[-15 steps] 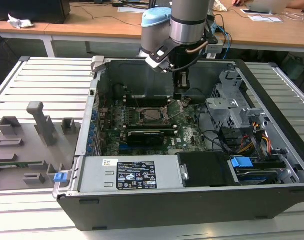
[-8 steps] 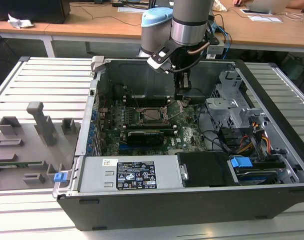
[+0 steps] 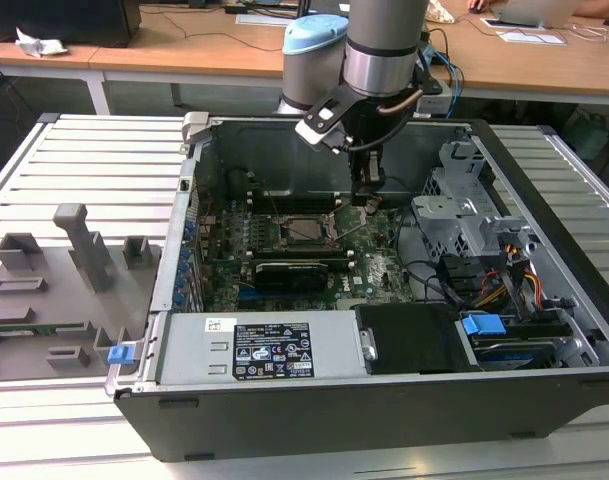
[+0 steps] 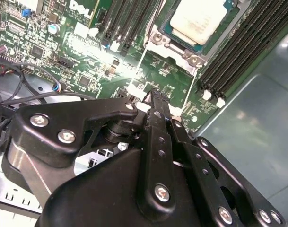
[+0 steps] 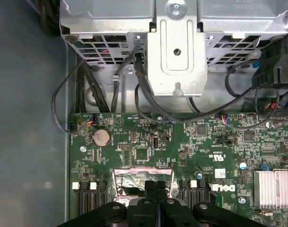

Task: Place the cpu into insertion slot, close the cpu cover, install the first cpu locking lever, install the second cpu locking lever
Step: 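Close the cpu cover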

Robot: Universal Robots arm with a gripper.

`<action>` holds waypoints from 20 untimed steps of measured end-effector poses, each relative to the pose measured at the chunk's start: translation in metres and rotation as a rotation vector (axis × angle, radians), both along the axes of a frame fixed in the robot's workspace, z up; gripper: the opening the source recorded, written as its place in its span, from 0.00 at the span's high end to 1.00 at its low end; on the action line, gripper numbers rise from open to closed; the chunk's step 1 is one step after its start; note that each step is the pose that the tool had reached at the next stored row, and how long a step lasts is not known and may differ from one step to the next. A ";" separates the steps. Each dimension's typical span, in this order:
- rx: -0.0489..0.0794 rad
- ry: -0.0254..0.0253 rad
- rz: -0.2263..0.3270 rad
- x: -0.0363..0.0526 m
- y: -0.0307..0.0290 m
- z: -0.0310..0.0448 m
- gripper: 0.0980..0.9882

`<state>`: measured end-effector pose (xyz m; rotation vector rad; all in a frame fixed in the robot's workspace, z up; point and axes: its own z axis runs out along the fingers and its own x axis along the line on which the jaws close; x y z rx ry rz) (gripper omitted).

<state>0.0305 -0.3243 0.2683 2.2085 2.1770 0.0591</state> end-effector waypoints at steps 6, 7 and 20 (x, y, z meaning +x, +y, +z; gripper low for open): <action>-0.001 0.0001 0.036 0.0066 -0.0001 -0.0019 0.99; -0.002 0.0004 0.043 0.0069 0.0000 -0.0024 0.99; -0.007 0.0011 0.045 0.0168 0.0015 -0.0077 0.99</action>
